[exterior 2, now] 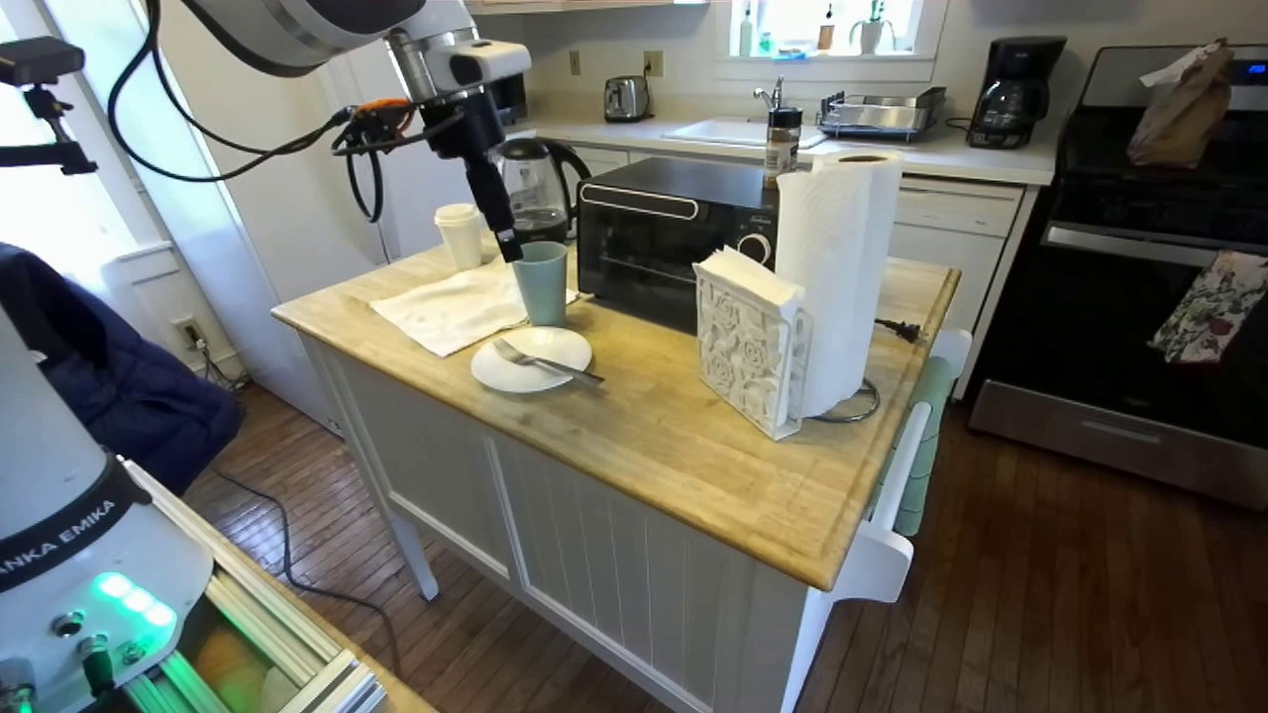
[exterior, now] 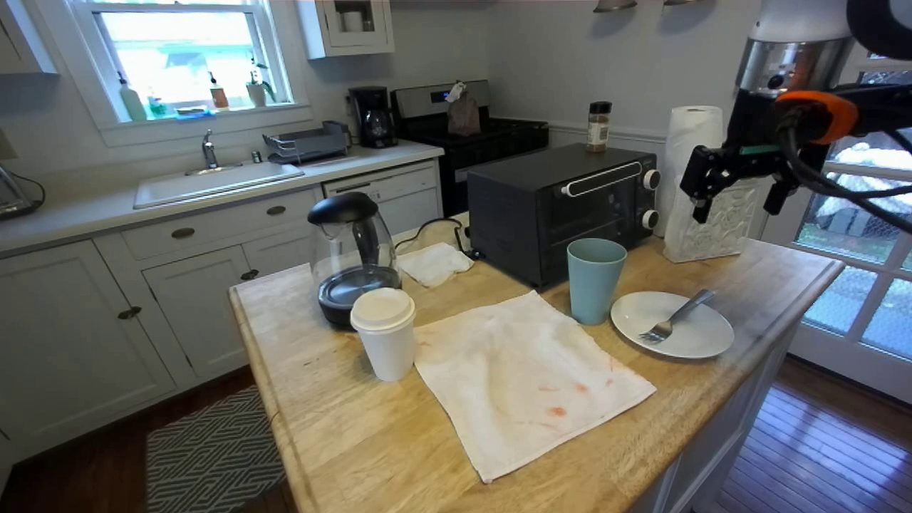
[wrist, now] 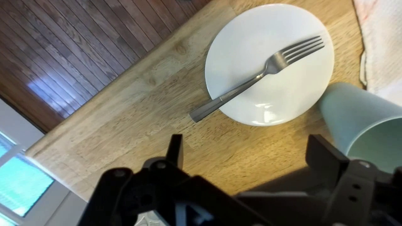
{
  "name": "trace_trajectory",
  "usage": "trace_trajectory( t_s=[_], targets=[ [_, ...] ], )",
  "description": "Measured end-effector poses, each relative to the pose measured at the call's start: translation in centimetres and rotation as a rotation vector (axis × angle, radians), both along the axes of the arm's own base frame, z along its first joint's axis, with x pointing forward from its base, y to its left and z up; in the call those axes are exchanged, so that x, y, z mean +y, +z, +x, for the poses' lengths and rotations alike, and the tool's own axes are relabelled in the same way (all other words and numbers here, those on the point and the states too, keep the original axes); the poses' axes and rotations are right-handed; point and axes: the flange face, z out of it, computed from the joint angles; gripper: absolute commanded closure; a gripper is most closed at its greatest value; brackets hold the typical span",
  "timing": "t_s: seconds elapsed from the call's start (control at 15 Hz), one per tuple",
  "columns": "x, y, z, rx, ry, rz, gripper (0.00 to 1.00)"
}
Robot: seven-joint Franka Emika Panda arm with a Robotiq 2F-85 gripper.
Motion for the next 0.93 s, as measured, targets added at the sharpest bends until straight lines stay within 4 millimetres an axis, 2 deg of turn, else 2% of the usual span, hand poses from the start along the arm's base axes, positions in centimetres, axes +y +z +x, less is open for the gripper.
trace_trajectory(
  t_s=[0.2,0.47,0.73,0.93],
  targets=[
    [-1.0,1.6,-0.6,0.03,0.103,0.03,0.0],
    [-1.9,4.0,-1.2,0.042,0.158,0.007,0.0],
    [-1.7,6.5,-1.8,0.051,0.204,-0.008,0.0],
    [-1.4,7.4,-2.0,0.053,0.222,-0.008,0.0]
  ],
)
